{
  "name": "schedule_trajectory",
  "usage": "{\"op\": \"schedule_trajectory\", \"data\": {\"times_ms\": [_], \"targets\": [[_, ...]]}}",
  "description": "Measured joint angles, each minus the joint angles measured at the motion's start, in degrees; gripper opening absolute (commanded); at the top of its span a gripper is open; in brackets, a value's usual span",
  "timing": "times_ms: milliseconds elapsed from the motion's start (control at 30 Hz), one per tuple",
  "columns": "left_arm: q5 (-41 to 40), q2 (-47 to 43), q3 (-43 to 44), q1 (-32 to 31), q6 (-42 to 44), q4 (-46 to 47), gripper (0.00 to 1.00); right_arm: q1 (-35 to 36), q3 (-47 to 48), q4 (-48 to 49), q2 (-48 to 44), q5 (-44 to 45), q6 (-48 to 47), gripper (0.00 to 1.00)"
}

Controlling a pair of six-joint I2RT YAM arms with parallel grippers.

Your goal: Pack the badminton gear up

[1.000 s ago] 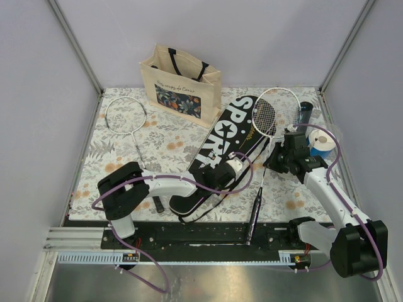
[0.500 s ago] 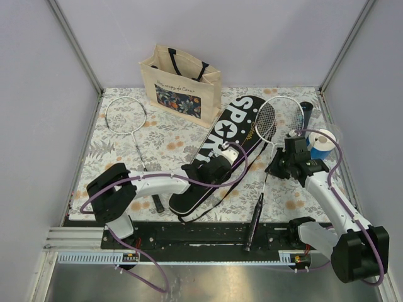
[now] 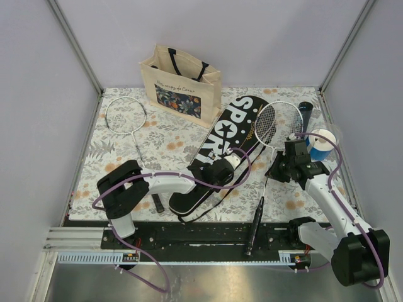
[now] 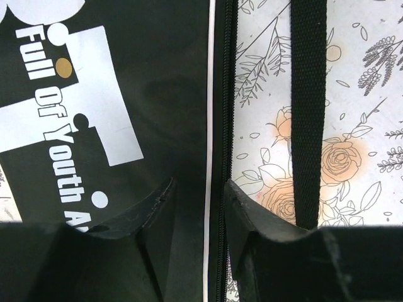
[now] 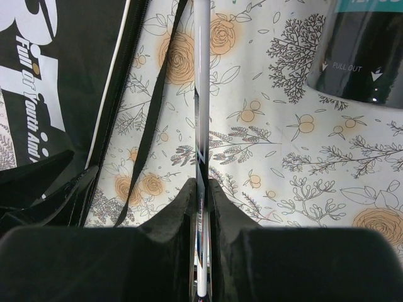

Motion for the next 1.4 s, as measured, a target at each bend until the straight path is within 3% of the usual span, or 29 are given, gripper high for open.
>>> {"op": "schedule_trajectory", "data": {"times_ms": [400,500,567,633,1400], "targets": [[-0.02,0.72,0.02,0.0,0.42,0.2,0.4,0.0,0.0,0.04,-0.42,0.0,-0.26,0.0],[-0.17,1.57,0.02,-0.02,0.44,0.22,0.29,0.0,0.0,0.04,-0.52,0.0,-0.28,0.0],[-0.24,1.79,0.02,-0.02,0.39,0.44,0.07,0.0,-0.02,0.04,-0.63,0.0,-0.31,0.0],[-0.5,1.79,0.11,-0.07,0.35,0.72,0.0,0.0,-0.11,0.09,-0.79,0.0,-0.37,0.0],[1.55,-5.62,1.42,3.13,-6.21,-1.75,0.0,0.0,-1.66,-3.48,-3.5,2.32,-0.42,0.0]]}}
